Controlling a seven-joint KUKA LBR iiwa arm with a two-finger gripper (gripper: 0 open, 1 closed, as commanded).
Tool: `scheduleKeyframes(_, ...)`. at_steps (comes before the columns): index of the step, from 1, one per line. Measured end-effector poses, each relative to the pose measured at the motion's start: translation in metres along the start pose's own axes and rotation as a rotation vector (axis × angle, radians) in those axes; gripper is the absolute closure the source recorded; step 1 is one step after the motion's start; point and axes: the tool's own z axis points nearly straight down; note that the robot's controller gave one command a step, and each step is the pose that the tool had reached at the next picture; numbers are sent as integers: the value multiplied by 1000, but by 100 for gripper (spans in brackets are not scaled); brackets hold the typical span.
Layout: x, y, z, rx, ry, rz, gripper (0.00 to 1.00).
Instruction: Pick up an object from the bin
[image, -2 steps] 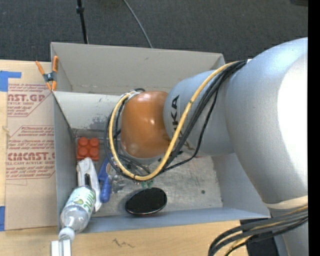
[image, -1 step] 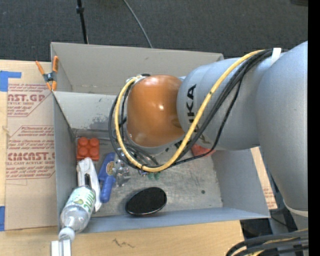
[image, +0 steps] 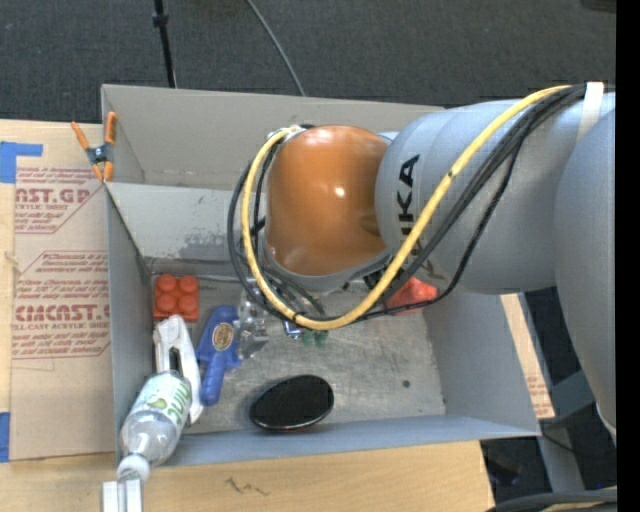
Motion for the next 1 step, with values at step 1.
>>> scheduleKeyframes(1, 13, -22, -45, 2, 5, 140, 100)
